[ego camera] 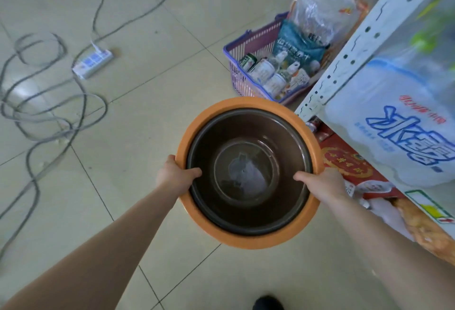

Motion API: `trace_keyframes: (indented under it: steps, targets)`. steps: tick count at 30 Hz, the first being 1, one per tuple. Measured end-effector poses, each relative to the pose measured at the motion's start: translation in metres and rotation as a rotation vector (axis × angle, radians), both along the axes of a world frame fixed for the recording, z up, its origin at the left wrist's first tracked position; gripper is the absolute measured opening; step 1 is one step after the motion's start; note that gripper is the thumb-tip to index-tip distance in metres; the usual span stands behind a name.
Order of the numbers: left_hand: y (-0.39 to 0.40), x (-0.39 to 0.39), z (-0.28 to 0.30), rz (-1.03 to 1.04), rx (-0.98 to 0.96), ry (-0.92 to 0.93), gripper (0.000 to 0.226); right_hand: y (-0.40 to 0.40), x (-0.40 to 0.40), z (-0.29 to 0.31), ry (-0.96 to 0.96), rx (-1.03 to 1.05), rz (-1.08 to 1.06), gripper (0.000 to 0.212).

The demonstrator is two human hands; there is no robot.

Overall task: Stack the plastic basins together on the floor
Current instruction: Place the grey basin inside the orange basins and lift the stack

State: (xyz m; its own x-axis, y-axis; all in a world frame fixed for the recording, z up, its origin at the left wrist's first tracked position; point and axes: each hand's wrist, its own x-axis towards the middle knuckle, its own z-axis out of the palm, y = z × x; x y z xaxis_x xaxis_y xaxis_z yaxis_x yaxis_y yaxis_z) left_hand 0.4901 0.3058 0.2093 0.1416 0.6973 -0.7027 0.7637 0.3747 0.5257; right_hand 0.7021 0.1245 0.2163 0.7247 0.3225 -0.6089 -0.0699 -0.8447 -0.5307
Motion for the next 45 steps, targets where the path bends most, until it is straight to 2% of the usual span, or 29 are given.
trace_keyframes:
  steps: [5,11,17,24,30,35,39,45]
  targets:
    - [0.014,0.024,-0.009,0.008,-0.025,0.032,0.049,0.017,0.03,-0.016,0.012,-0.023,0.045,0.015]
    - [0.034,0.057,-0.049,0.038,0.001,0.054,0.051,0.048,0.073,-0.062,0.003,-0.03,0.072,0.019]
    - [0.043,0.079,-0.108,0.038,-0.033,0.104,0.051,0.064,0.098,-0.118,0.001,-0.11,0.081,0.03]
    - [0.052,0.091,-0.189,0.019,-0.08,0.126,0.052,0.073,0.108,-0.196,0.004,-0.208,0.069,0.026]
    - [0.055,0.104,-0.241,-0.013,-0.078,0.122,0.051,0.076,0.12,-0.244,0.003,-0.229,0.042,0.033]
    - [0.057,0.113,-0.266,-0.013,-0.059,0.121,0.052,0.078,0.128,-0.267,-0.002,-0.234,0.023,0.037]
    - [0.058,0.117,-0.276,-0.004,-0.039,0.131,0.048,0.082,0.13,-0.275,0.008,-0.216,0.01,0.023]
    - [0.06,0.116,-0.284,-0.009,-0.018,0.137,0.047,0.08,0.129,-0.28,0.023,-0.183,0.004,0.028]
